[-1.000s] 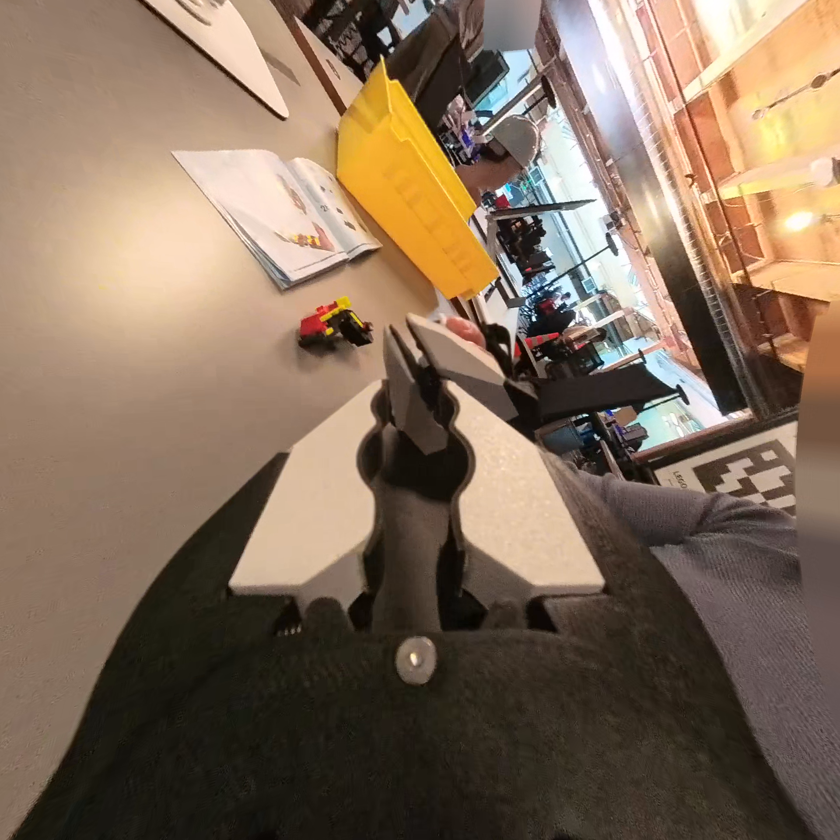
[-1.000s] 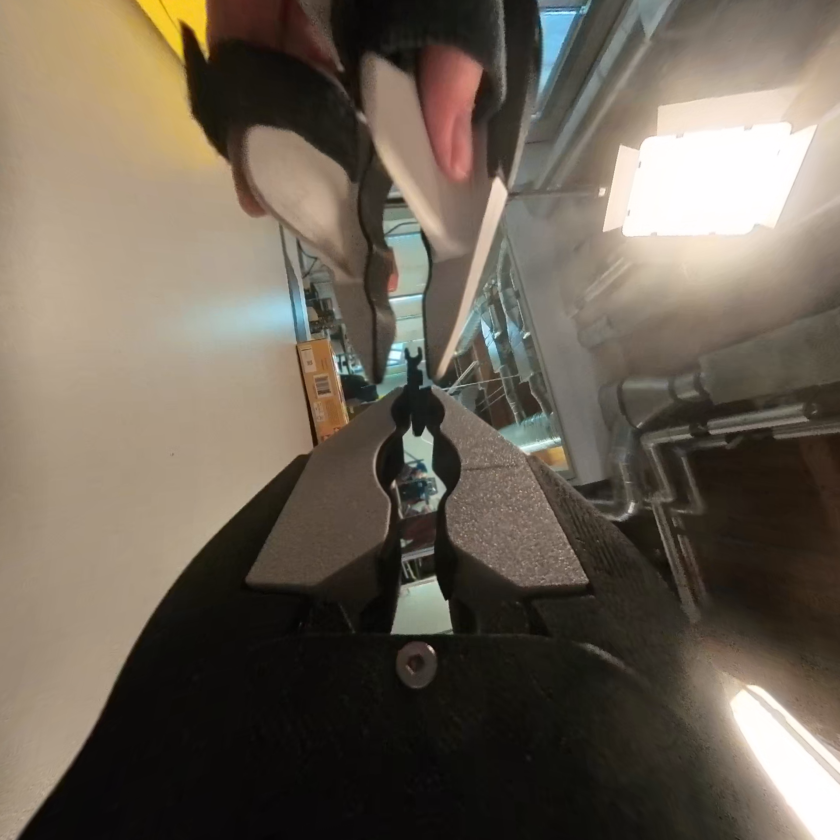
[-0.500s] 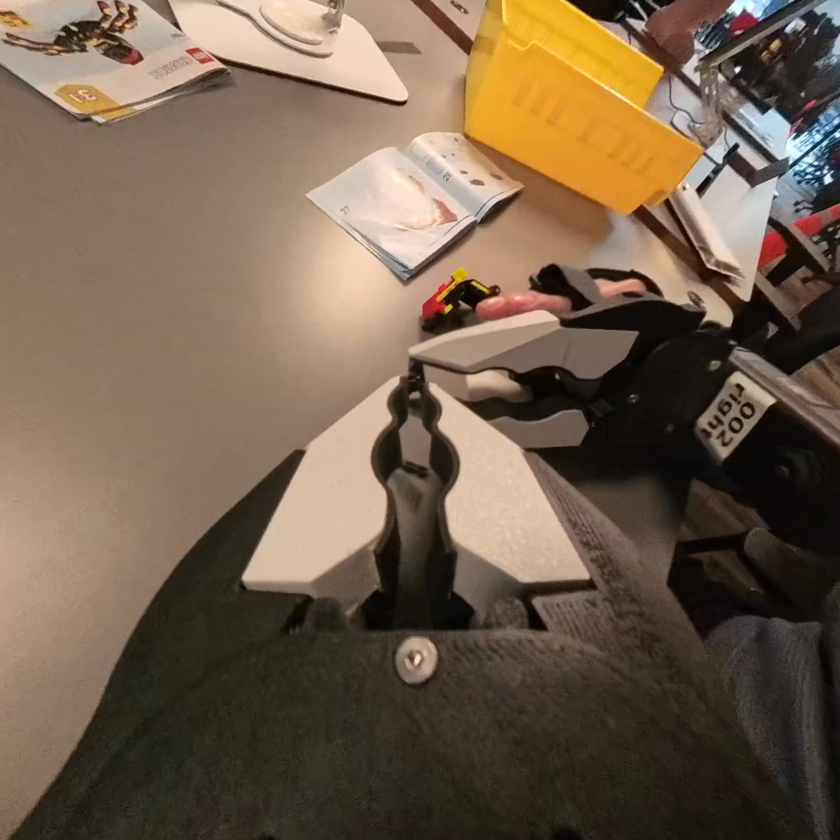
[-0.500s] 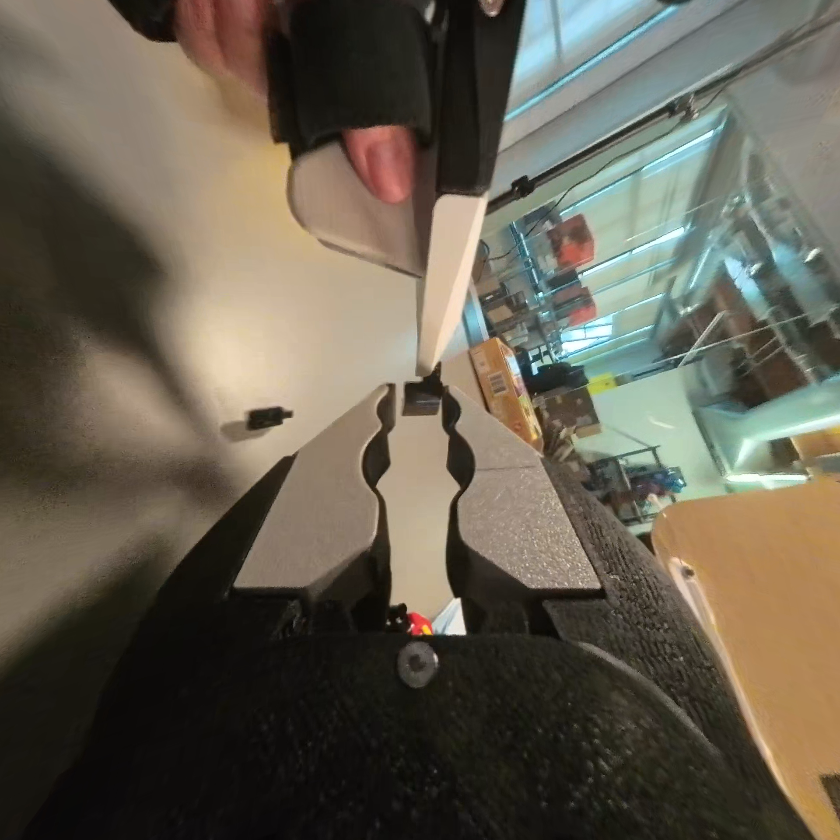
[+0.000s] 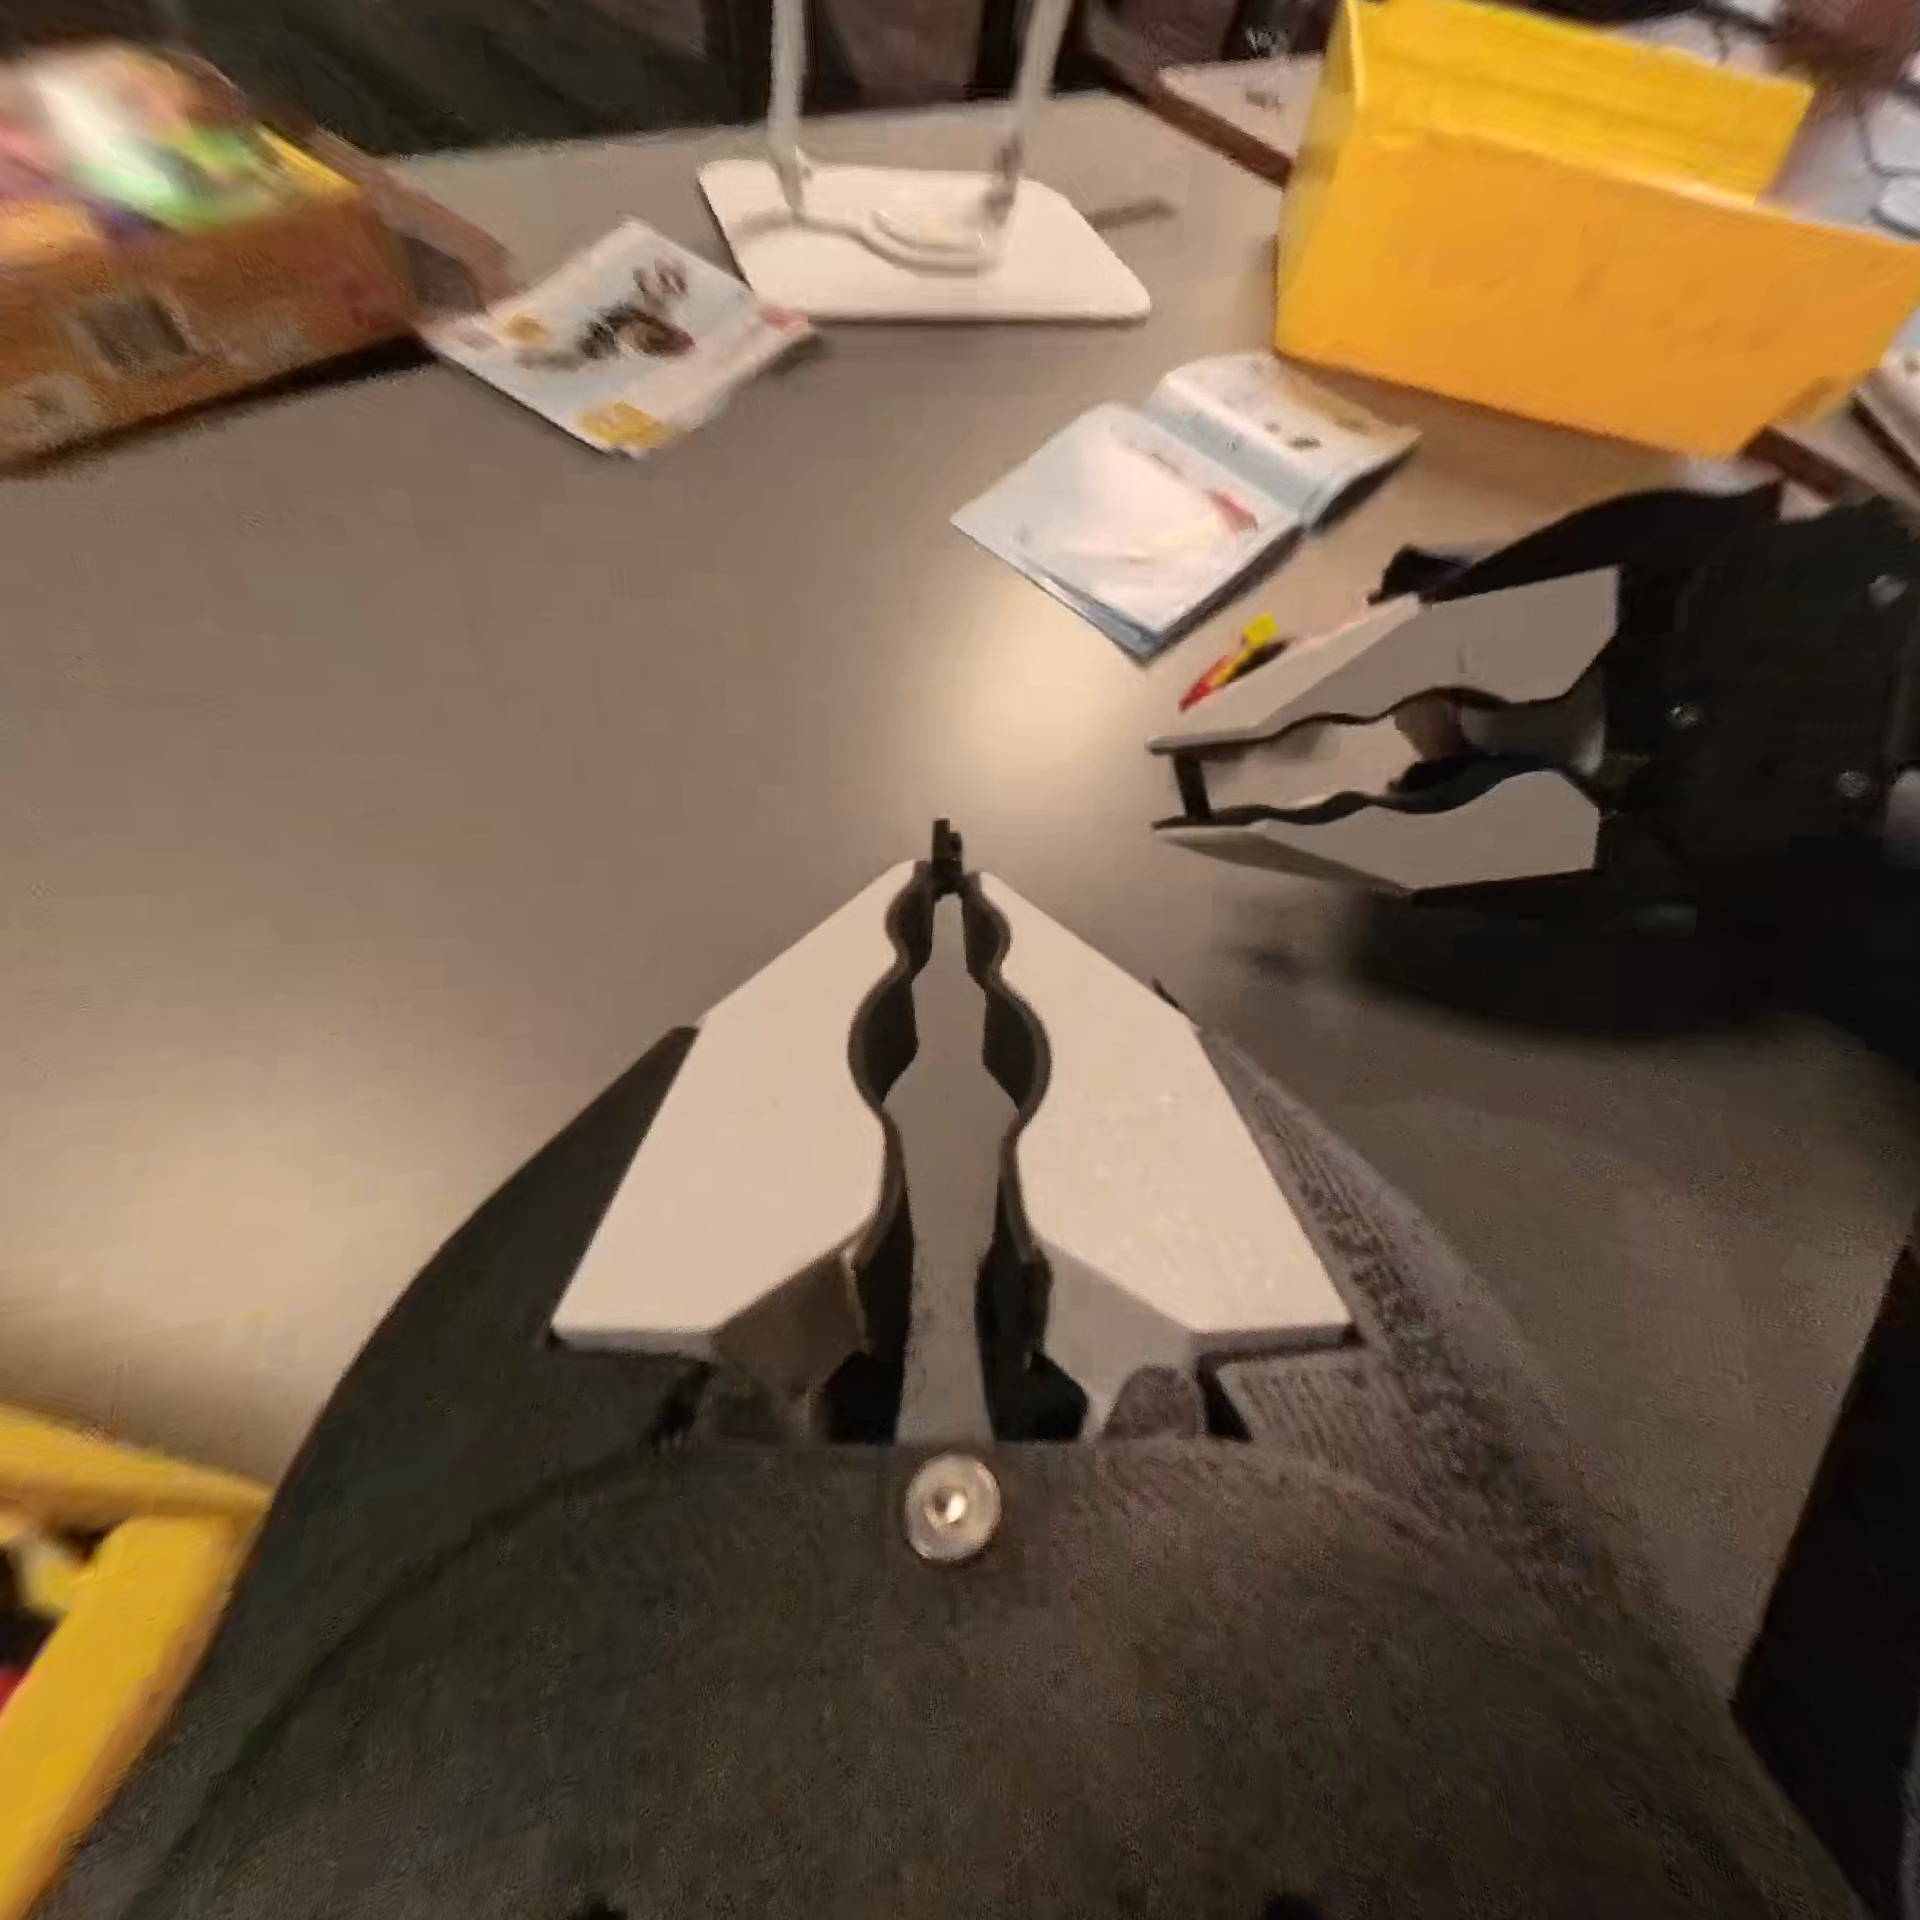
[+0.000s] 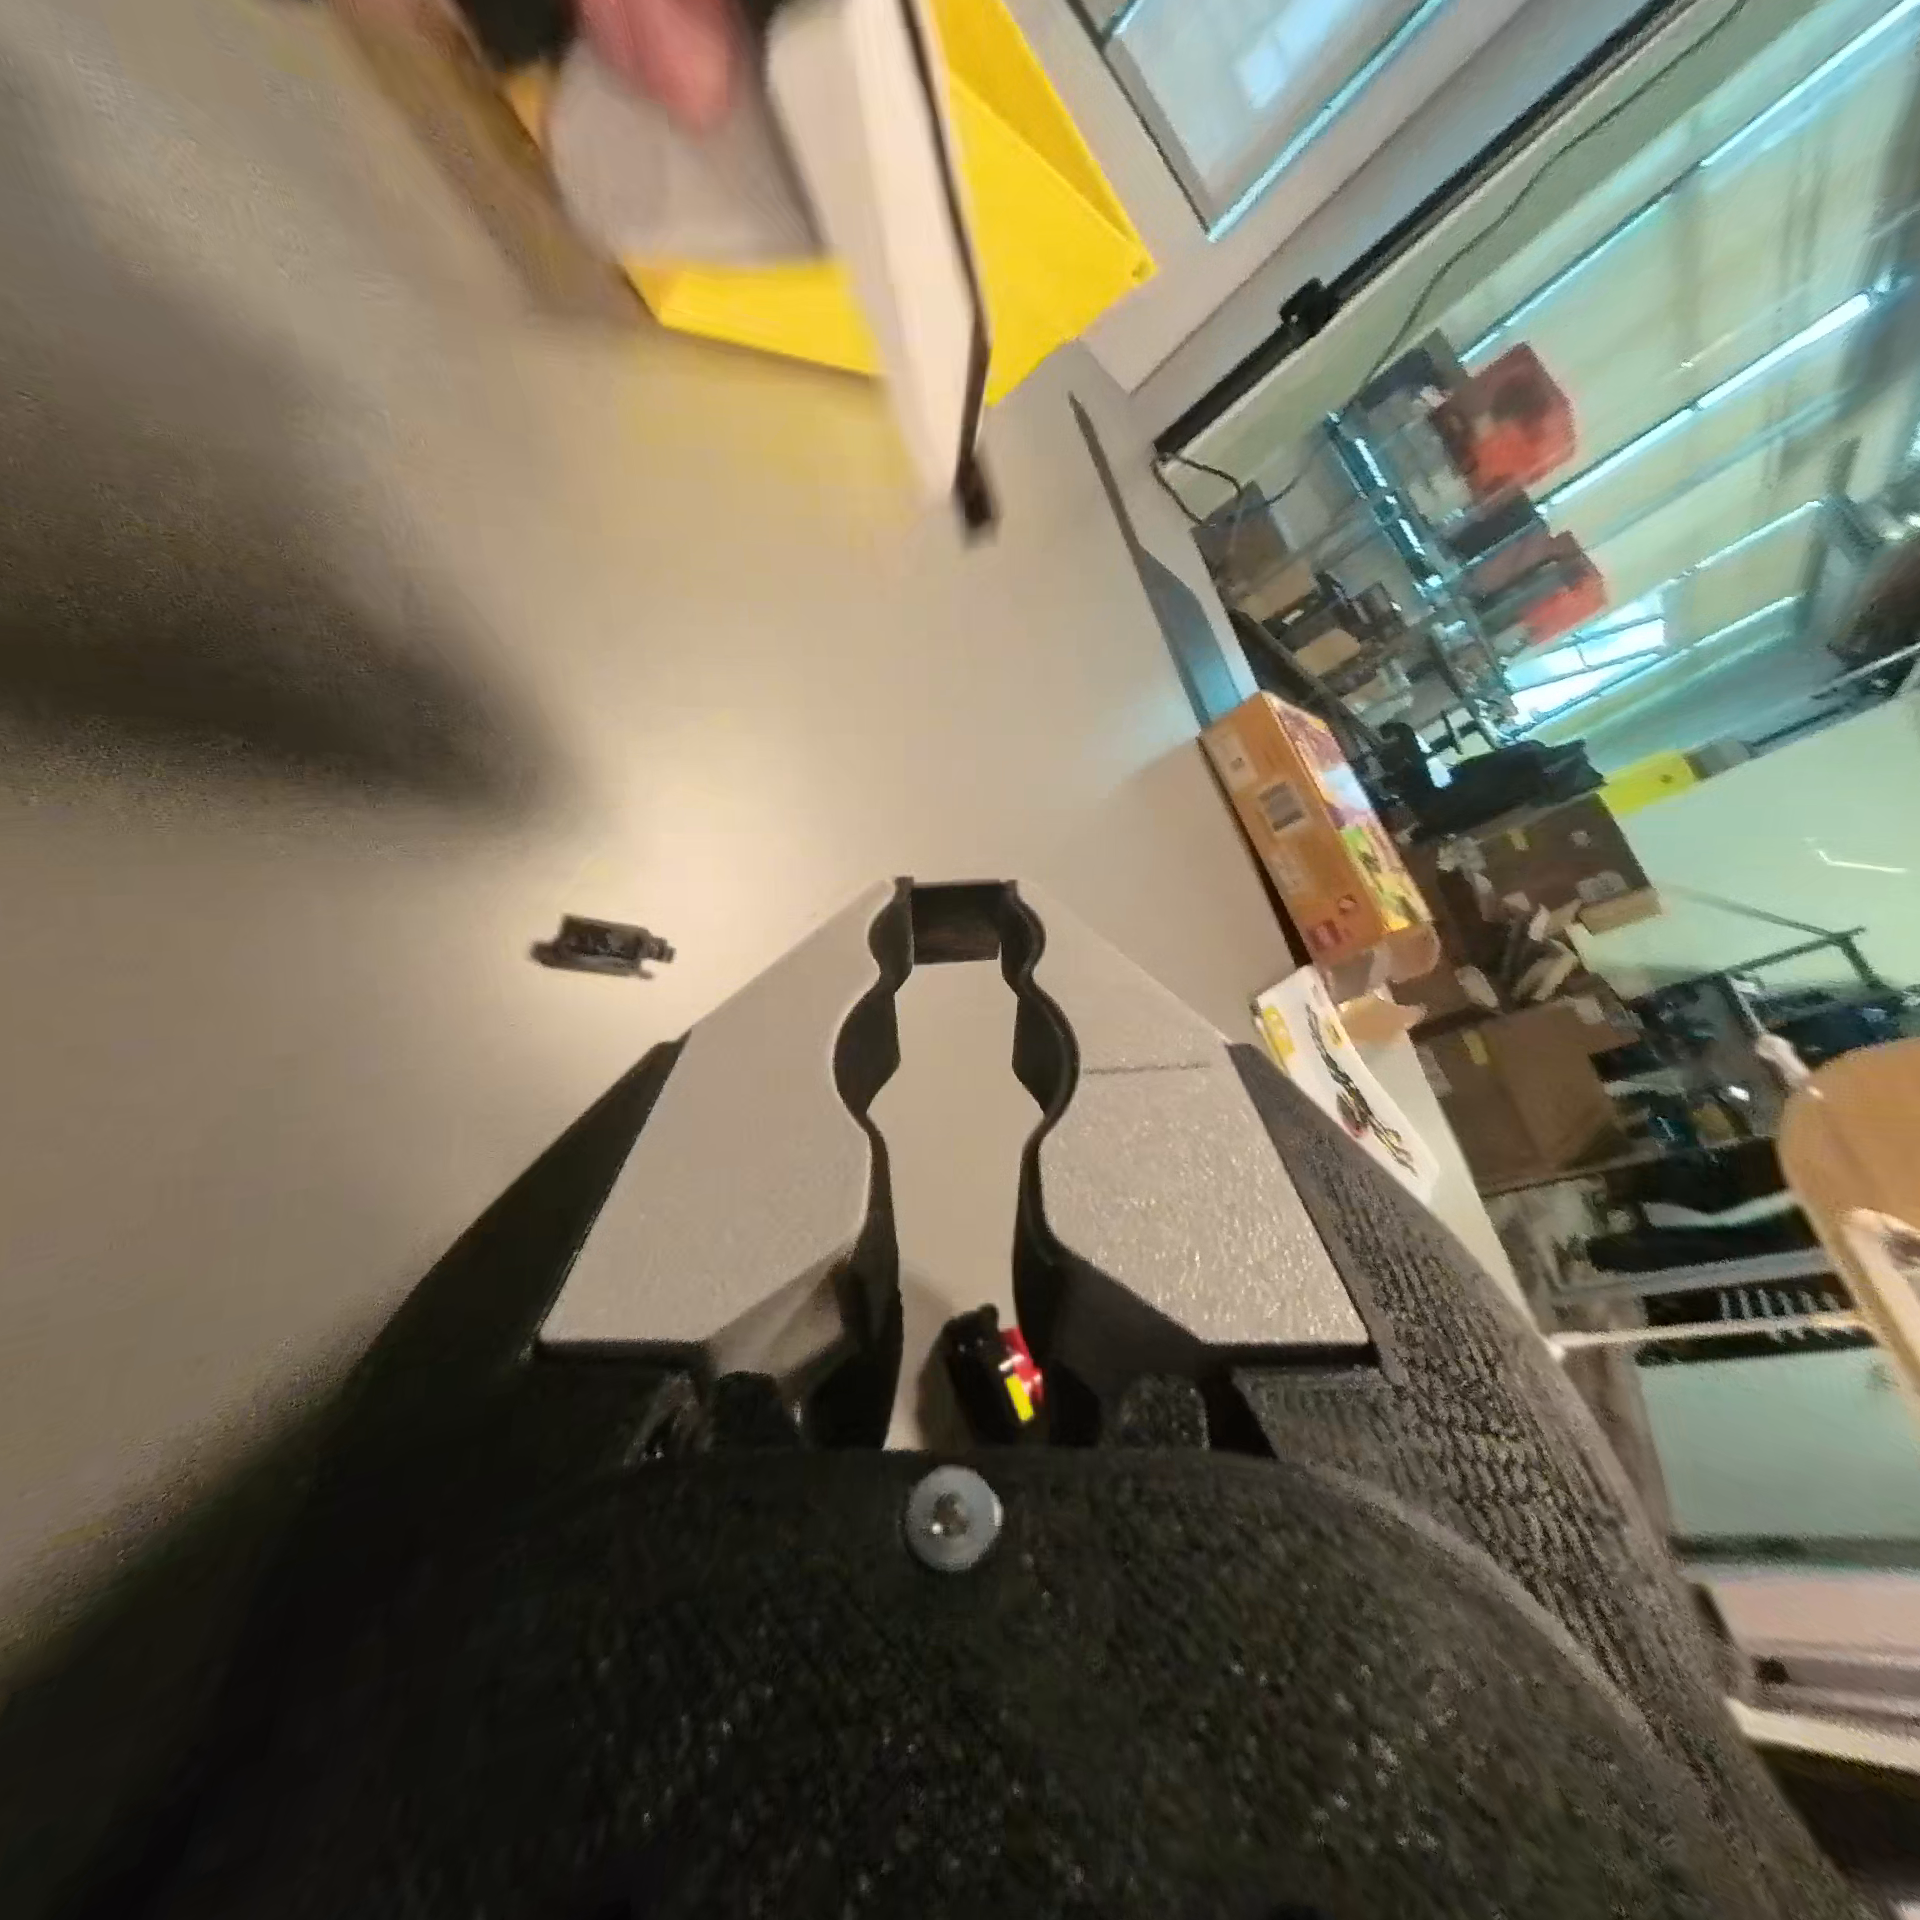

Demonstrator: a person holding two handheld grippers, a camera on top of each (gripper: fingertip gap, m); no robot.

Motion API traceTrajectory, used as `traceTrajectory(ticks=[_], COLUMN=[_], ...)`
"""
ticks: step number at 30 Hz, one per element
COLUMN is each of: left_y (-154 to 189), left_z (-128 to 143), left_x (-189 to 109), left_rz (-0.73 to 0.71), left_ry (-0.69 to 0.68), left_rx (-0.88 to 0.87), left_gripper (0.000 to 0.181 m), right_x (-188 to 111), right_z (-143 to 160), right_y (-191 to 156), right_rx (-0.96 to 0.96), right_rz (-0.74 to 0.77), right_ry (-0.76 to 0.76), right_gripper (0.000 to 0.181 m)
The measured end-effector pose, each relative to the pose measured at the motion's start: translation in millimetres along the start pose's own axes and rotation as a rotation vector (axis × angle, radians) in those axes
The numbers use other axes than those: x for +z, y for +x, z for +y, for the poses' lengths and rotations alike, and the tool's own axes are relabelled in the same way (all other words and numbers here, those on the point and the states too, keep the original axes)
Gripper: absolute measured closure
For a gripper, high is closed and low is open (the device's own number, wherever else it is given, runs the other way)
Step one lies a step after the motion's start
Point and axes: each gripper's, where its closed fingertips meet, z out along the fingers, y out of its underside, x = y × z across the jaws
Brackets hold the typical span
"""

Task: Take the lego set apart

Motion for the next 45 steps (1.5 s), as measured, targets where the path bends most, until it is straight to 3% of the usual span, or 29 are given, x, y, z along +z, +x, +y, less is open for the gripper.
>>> traceTrajectory(ticks=[4,7,12,15,17,20,22,25,26,27,29,32,35,38,45], left_y=[-65.8,-124.7,-165.8,-182.6,-188.0,-195.8,-196.2,-146.6,-116.9,-70.6,4.5,71.6,94.6,103.3,108.3], left_z=[-31.7,-0.5,47.3,71.9,85.5,92.0,75.0,8.4,-10.6,-23.4,-25.2,-8.9,-10.3,-13.3,-13.5], left_x=[-81.9,-122.1,-116.8,-117.5,-118.3,-124.1,-129.4,-106.3,-96.5,-82.6,-64.6,-40.0,-24.1,-17.7,-17.3], left_rz=[-0.402,-0.565,-0.432,-0.481,-0.502,-0.556,-0.612,-0.481,-0.408,-0.246,-0.05,0.039,-0.062,-0.111,-0.13], left_ry=[0.153,-0.035,-0.309,-0.463,-0.553,-0.613,-0.549,-0.23,-0.139,-0.06,0.021,0.062,0.17,0.233,0.264], left_rx=[-0.008,-0.176,-0.421,-0.469,-0.495,-0.511,-0.439,-0.145,0.012,0.182,0.459,0.781,1.027,1.117,1.174], left_gripper=[0.177,0.177,0.176,0.147,0.139,0.127,0.124,0.123,0.121,0.12,0.121,0.119,0.12,0.131,0.166], right_x=[2.6,5.9,7.3,8.0,8.4,8.1,6.1,-3.0,-7.9,-12.8,-19.3,-28.8,-41.5,-50.5,-54.4], right_z=[7.3,6.5,6.9,9.5,10.7,9.4,1.5,-23.4,-32.8,-40.7,-49.4,-63.1,-79.4,-87.4,-92.7], right_y=[3.9,1.1,-1.2,-1.7,-2.4,-2.5,-2.2,-4.2,-4.0,-3.7,-3.2,-8.8,-16.0,-21.0,-19.9], right_rx=[-0.08,-0.091,-0.066,-0.034,-0.013,0.054,0.18,0.532,0.658,0.768,0.898,0.995,1.124,1.186,1.216], right_rz=[0.06,0.06,0.044,0.031,0.021,0.004,-0.036,-0.215,-0.293,-0.368,-0.466,-0.602,-0.793,-0.919,-0.953], right_ry=[-0.039,-0.046,-0.051,-0.057,-0.058,-0.041,0.019,0.192,0.258,0.316,0.381,0.448,0.518,0.553,0.585], right_gripper=[0.167,0.167,0.167,0.167,0.167,0.167,0.167,0.167,0.167,0.167,0.167,0.167,0.167,0.167,0.166])
